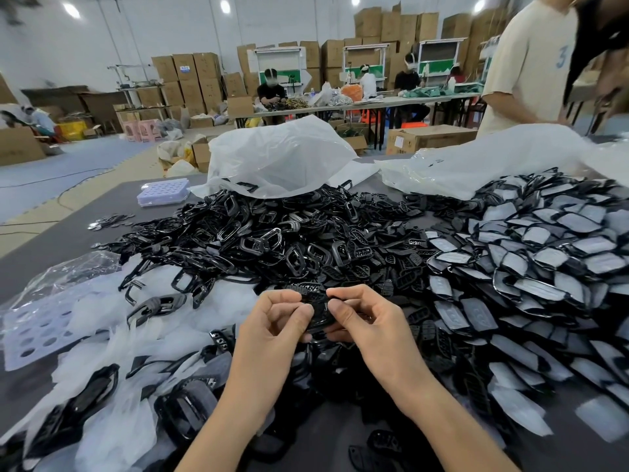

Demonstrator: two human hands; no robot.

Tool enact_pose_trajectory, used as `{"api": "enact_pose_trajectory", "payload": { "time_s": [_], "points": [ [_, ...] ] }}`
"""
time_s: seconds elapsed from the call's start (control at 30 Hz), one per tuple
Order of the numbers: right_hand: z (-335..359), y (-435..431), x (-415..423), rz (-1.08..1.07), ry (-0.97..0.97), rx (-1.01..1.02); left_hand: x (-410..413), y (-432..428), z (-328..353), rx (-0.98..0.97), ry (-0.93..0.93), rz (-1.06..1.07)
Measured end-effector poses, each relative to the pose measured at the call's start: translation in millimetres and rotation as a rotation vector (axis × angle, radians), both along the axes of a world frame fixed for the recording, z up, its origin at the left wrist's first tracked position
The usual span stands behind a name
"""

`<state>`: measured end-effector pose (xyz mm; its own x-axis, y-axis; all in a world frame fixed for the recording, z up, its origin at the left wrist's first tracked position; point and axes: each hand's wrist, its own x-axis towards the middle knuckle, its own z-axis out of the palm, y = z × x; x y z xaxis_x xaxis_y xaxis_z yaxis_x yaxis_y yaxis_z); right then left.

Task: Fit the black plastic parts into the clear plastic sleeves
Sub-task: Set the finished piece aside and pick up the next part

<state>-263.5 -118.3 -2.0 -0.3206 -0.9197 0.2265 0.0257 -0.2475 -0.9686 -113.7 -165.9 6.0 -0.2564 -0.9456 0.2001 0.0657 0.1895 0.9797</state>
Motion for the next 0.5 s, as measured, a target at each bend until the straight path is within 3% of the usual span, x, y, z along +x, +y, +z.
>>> {"api": "enact_pose_trajectory", "payload": {
  "time_s": [0.13, 0.27, 0.5],
  "points": [
    [3.1, 0.7, -0.2, 0.024, -0.065, 0.01, -1.2, 2.1, -0.2, 0.003, -0.043, -0.047],
    [3.9, -0.9, 0.4, 0.052, -0.113, 0.024, -2.6, 4.1, -2.3, -0.224, -0.199, 0.093],
    [-1.1, -1.7, 0.4, 0.101, 0.012, 0.069, -3.0, 5.1, -2.7, -0.26, -0.23, 0.136]
  ]
}}
